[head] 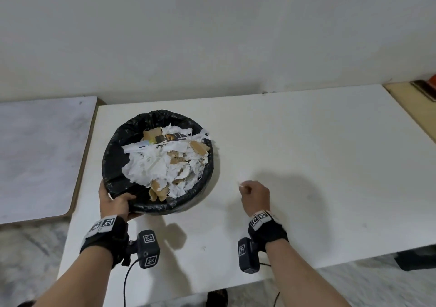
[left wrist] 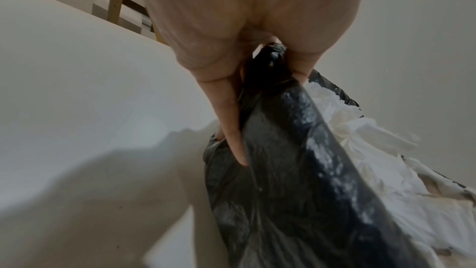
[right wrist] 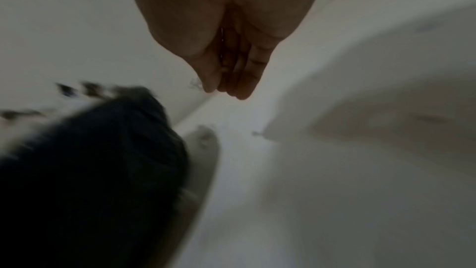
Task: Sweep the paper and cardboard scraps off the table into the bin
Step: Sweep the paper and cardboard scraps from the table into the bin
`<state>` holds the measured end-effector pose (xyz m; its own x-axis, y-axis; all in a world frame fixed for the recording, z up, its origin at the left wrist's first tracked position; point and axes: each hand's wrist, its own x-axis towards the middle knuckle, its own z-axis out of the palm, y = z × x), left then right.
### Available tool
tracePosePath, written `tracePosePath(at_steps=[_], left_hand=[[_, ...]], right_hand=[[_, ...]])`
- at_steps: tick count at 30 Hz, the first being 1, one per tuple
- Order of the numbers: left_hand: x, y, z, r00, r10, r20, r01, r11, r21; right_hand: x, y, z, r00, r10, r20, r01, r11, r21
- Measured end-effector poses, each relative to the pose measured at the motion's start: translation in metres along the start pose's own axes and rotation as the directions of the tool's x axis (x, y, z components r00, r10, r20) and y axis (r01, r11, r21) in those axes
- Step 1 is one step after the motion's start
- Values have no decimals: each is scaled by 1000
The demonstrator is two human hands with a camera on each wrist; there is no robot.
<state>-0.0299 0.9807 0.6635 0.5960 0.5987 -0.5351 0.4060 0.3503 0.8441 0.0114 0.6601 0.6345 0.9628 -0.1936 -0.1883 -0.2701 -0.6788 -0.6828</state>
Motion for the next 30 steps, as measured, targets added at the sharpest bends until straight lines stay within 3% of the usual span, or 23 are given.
tracePosePath(at_steps=[4, 6, 8, 10, 14, 17, 21, 24, 27, 30], left_hand=[[2, 7, -3, 1000, -13, -25, 13, 1000, -16], [7, 9, -4, 999, -15, -37, 15, 1000, -5], [12, 12, -6, 999, -9, -51, 9, 1000, -1], [18, 17, -8, 999, 1, -52, -2, 1000, -9], [36, 25, -16, 998, 18, -63, -21, 999, -49], [51, 35, -23, 996, 23, -82, -28, 998, -58], [69, 48, -27, 996, 43, -75, -49, 996, -75], [82, 47, -28, 996, 30, -80, -34, 998, -50], [90, 47, -26, 994, 13, -110, -21, 997, -69], [95, 50, -25, 991, 2, -134, -12, 997, -71]], right_hand=[[19, -90, -5, 964, -268, 0, 266, 959, 100], [20, -129, -2, 913, -387, 129, 390, 921, 8], [19, -152, 4, 820, -490, 298, 542, 830, -128], [22, -162, 9, 781, -532, 327, 610, 763, -216], [44, -162, 8, 855, -485, 184, 512, 844, -158], [64, -156, 3, 943, -326, 64, 328, 944, -32], [77, -129, 15, 984, -136, 112, 142, 989, -47], [78, -107, 37, 976, -43, 214, 76, 986, -149], [77, -92, 63, 912, 58, 407, 76, 949, -305], [85, -92, 84, 858, 89, 507, 127, 918, -376]])
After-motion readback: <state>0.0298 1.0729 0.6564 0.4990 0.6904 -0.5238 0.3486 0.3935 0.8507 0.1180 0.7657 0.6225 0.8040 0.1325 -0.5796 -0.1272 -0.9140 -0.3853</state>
